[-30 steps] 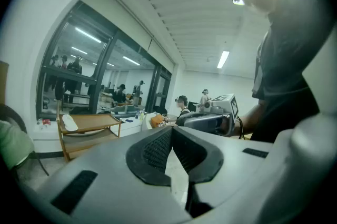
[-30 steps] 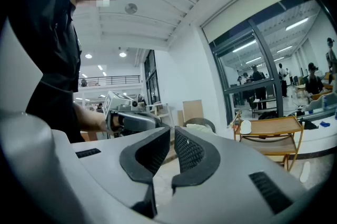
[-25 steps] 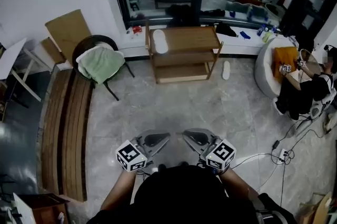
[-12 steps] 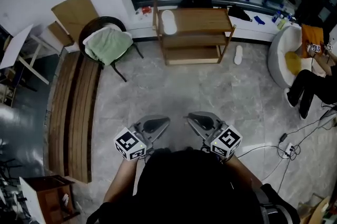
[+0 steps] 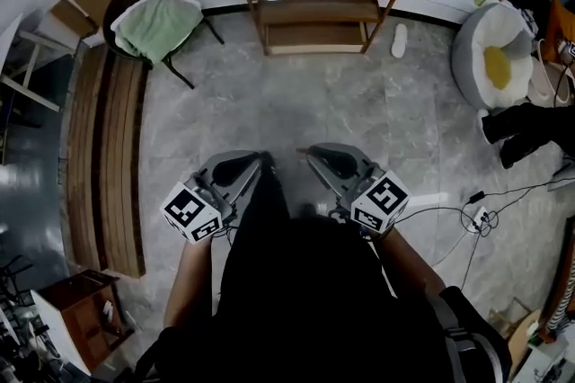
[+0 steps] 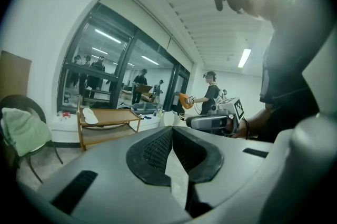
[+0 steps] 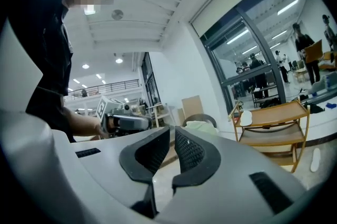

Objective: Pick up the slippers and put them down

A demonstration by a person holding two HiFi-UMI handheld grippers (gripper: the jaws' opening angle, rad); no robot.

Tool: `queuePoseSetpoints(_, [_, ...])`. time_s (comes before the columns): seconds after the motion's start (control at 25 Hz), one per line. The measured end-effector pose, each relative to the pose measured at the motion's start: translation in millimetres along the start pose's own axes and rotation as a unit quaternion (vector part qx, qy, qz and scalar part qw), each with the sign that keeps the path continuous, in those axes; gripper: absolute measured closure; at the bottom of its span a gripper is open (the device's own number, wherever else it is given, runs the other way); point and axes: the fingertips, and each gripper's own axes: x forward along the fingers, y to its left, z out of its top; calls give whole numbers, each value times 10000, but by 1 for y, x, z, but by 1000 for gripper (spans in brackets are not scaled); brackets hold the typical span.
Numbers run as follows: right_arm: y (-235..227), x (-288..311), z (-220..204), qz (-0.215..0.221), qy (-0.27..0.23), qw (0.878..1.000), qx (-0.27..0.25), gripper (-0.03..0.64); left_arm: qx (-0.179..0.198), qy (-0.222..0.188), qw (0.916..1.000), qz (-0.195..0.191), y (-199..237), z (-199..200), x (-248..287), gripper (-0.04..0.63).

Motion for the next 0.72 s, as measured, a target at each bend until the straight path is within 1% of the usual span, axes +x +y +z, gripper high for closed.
queuePoseSetpoints(0.16, [-30,28,5,-78,181,9997,-133,577,-104,-26,9999,-19,44,2,16,583])
queuePoseSetpoints(0.32, [-62,66,19,-181,207,9996,-82,576,-121,-164,9998,-80,93,22,24,583])
queuePoseSetpoints(0.52, [-97,127,40,-410,237,9988,-146,577,-117,-177,9996,-190,164,39,23,583])
queuePoseSetpoints(0.6, [-111,148,50,-511,213,9984,-102,577,-143,-168,9993,-305,187,47,26,583])
queuePoseSetpoints(0.72, [-128,178,64,-656,165,9977,-51,577,-139,-143,9979,-609,209,58,32,583])
